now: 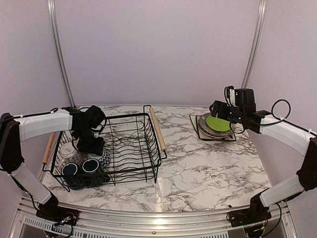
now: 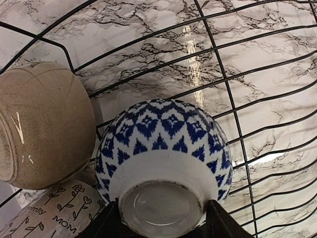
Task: Unload the mixed dishes from the dish rack
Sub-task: Grab the cup from the dish rack.
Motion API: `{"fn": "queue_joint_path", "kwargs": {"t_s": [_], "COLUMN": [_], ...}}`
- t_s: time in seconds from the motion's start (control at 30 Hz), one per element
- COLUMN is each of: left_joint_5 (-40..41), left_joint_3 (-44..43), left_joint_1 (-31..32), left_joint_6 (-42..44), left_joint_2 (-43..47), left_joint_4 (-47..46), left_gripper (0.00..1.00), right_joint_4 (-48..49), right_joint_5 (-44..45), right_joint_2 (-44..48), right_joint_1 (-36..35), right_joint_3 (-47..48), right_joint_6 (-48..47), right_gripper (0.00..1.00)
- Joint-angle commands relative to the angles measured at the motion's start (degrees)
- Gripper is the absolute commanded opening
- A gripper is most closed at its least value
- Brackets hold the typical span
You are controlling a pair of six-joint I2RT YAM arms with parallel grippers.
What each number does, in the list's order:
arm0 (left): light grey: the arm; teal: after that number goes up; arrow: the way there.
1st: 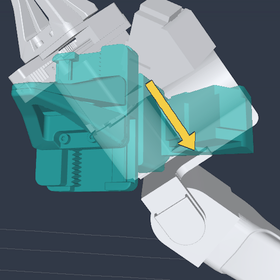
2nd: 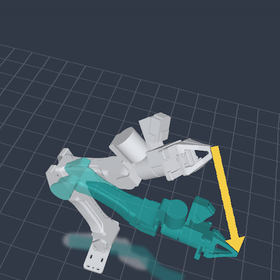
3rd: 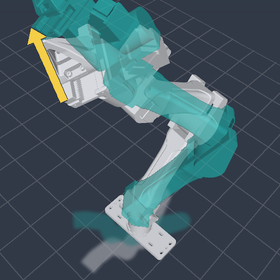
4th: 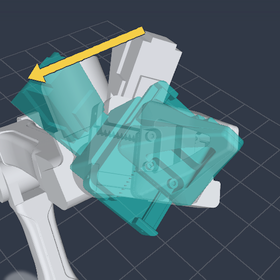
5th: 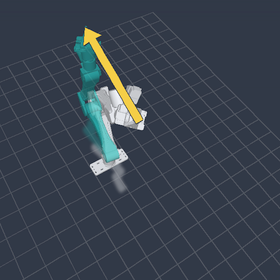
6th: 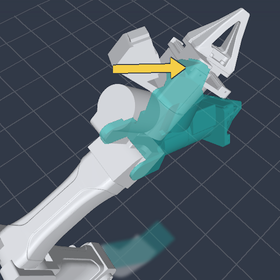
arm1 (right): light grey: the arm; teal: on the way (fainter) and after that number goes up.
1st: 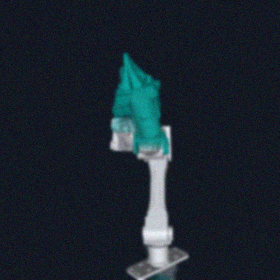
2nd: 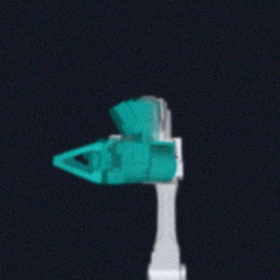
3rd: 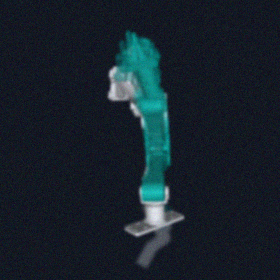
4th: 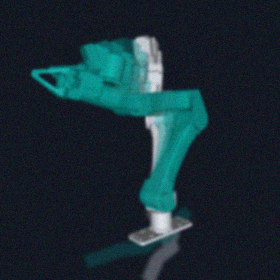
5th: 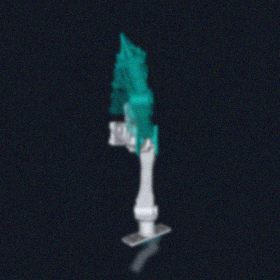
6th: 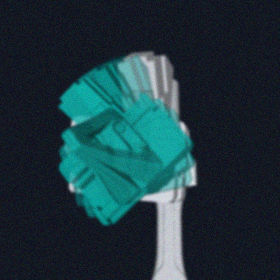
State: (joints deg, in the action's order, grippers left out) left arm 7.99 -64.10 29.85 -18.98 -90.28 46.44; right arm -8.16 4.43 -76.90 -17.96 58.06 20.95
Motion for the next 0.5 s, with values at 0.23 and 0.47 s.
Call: {"fn": "queue_joint_path", "kwargs": {"t_s": [0.23,0.47], "left_joint_5": [0.7,-0.2], "left_joint_3": [-1.0,-5.3], "left_joint_1": [0.3,0.3], "left_joint_6": [0.3,0.9], "left_joint_2": [0.8,2.7], "left_joint_4": [0.1,0.1], "left_gripper": [0.32,0.20], "right_joint_4": [-2.1,-1.6], "right_joint_5": [3.1,1.6], "right_joint_2": [-0.3,-1.7], "right_joint_1": [-5.9,-11.2], "right_joint_3": [4.2,7.0], "right_joint_6": [-3.1,-3.1], "right_gripper": [0.91,0.91]}}
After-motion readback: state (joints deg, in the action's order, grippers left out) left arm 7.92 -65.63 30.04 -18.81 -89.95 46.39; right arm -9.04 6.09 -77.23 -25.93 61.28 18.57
